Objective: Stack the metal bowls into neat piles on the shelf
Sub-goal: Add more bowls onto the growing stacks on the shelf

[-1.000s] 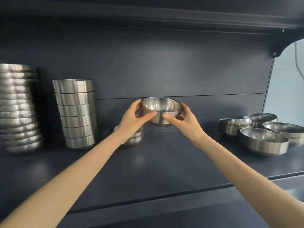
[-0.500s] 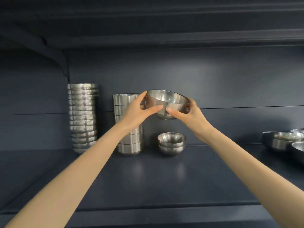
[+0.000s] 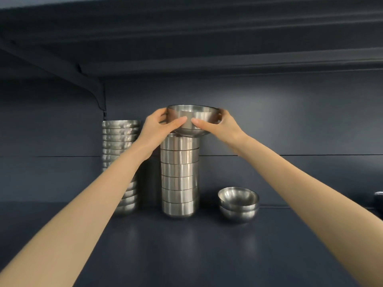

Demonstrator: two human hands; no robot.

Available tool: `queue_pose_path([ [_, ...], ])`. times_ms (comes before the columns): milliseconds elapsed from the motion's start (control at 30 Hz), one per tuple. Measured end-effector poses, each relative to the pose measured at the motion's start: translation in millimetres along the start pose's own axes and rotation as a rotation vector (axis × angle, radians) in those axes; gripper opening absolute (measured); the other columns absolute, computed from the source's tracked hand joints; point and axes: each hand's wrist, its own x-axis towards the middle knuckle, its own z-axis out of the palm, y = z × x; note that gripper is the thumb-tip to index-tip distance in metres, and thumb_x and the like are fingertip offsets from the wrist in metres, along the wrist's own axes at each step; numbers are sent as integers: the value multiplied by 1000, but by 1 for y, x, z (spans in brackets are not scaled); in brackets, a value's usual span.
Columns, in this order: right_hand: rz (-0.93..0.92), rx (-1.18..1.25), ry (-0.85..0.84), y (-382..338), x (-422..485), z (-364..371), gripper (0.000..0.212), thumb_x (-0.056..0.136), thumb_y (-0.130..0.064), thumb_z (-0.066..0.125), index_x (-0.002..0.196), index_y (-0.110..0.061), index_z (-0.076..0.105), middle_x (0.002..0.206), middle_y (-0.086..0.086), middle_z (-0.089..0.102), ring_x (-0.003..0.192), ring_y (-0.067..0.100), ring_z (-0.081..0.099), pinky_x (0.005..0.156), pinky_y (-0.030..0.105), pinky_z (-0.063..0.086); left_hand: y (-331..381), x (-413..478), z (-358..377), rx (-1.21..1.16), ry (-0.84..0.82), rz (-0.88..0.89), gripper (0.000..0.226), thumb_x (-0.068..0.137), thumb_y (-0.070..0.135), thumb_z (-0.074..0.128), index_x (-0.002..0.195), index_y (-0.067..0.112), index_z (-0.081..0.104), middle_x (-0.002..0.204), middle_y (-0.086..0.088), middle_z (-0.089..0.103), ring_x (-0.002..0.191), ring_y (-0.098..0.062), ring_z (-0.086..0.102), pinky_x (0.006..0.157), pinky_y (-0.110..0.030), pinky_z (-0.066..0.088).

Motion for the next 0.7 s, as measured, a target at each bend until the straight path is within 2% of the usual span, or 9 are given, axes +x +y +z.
queue_pose_path([
  [200, -24, -28, -19, 8, 40, 17, 95, 73, -53, 77, 145, -12, 32, 142, 0, 45, 129, 17, 45, 99, 25, 39, -17, 28, -6, 25, 83, 8, 60, 82, 36, 73, 135, 18, 52, 134, 4, 56, 124, -8, 50, 105, -31, 43],
  [400, -1, -24, -44, 29, 60, 31, 94, 72, -56, 77, 144, -12, 35, 141, -1, 47, 129, 17, 46, 106, 31, 41, -41, 41, -7, 35, 97, -33, 59, 81, 37, 73, 132, 15, 54, 129, 2, 60, 120, -10, 54, 103, -27, 44],
  [500, 3, -14, -58, 41, 63, 36, 90, 74, -54, 76, 143, -12, 36, 140, -3, 47, 129, 15, 45, 103, 26, 39, -53, 41, -5, 27, 98, -58, 60, 81, 36, 73, 133, 13, 53, 130, 3, 59, 121, -9, 53, 99, -21, 43],
  [700, 30, 14, -89, 58, 63, 45, 91, 77, -56, 72, 145, -13, 30, 144, -3, 44, 132, 15, 44, 107, 29, 38, -73, 39, -2, 11, 87, -107, 63, 81, 43, 72, 134, 16, 53, 130, 1, 60, 121, -12, 55, 98, -24, 43],
])
